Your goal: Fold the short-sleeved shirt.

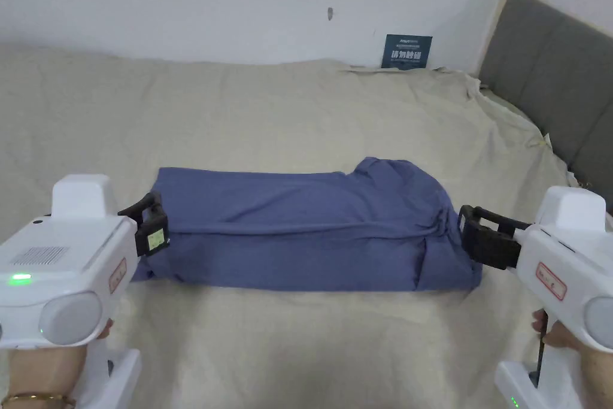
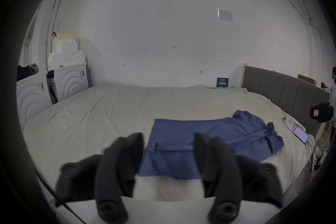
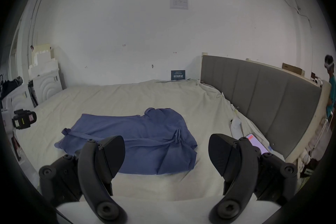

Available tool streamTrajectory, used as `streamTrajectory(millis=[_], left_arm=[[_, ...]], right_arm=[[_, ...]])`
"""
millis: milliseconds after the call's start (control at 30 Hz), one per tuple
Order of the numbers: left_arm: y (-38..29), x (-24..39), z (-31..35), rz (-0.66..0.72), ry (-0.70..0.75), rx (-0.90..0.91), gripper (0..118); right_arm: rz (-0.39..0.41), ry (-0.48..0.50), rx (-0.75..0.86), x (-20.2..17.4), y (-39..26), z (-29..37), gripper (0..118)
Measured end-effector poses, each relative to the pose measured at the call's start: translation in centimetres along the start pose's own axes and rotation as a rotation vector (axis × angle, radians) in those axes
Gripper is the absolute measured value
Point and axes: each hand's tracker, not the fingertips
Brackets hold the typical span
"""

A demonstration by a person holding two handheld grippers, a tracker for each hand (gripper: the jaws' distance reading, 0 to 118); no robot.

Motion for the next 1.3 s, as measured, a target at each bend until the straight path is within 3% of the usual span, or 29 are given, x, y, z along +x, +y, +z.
streamTrajectory(millis=[67, 133, 233, 500, 1300], left_arm=[[-0.4, 0.3, 0.6, 0.0, -0.001, 0.014, 9], [-1.0, 0.7, 1.0, -0.022, 0.014, 0.029, 0], [-1.8, 1.0, 1.5, -0.027, -0.011, 0.018, 0], [-2.7, 1.8, 1.8, -0.011, -0.014, -0.002, 0], [-3.4, 2.0, 1.6, -0.023, -0.002, 0.013, 0]], right_arm=[[-0.012, 0.004, 0.013, -0.2, -0.7, 0.8, 59], [0.001, -0.005, 0.014, -0.7, -1.3, 1.2, 15], [-0.032, -0.01, 0.025, -0.7, -2.2, 1.6, 2], [-0.029, 0.043, 0.018, -1.1, -2.7, 1.5, 0], [0.01, 0.048, -0.039, -1.3, -2.5, -0.6, 0]])
